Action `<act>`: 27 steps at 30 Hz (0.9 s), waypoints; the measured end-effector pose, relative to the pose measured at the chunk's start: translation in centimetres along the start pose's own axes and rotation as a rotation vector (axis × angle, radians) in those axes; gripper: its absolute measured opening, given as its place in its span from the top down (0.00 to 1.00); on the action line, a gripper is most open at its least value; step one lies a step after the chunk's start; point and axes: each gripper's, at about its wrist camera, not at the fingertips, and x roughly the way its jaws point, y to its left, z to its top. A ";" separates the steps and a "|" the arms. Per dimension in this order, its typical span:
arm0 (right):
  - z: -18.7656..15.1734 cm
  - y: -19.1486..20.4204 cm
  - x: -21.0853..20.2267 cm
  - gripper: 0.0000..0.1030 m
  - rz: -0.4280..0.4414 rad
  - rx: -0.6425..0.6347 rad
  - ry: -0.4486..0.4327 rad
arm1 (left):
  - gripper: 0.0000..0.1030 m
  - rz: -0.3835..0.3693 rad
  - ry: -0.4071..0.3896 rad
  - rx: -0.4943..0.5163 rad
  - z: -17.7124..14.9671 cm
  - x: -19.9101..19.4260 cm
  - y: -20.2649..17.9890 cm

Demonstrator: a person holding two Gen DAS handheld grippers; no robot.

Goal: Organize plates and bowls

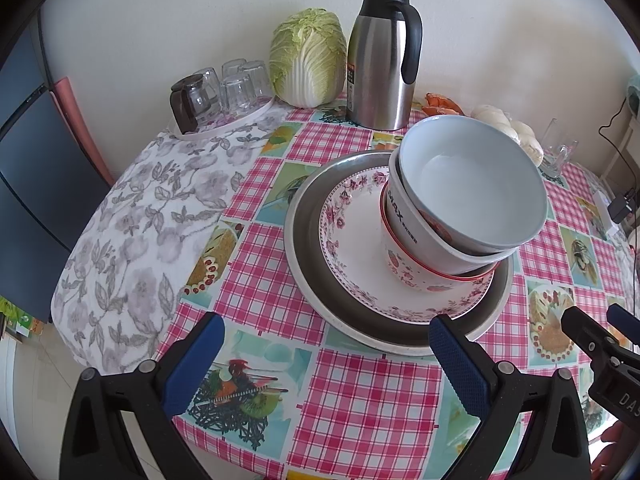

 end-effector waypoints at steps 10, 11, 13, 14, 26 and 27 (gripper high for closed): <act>0.0 0.0 0.0 0.09 0.000 0.000 0.001 | 0.00 0.001 0.001 -0.002 0.0 0.1 0.0; 0.0 0.0 0.0 0.09 0.000 -0.001 0.002 | 0.00 0.002 0.002 -0.002 -0.1 0.1 0.0; 0.0 0.0 0.1 0.09 0.000 -0.001 0.003 | 0.00 0.001 0.002 -0.003 -0.2 0.2 0.1; -0.1 0.0 0.1 0.09 0.000 -0.002 0.004 | 0.00 0.001 0.002 -0.003 -0.2 0.2 0.1; -0.1 0.0 0.2 0.09 0.000 -0.003 0.007 | 0.00 0.003 -0.014 0.004 -0.1 -0.2 0.0; -0.1 0.0 0.1 0.09 0.000 -0.003 0.007 | 0.00 0.004 -0.016 0.004 -0.1 -0.2 0.0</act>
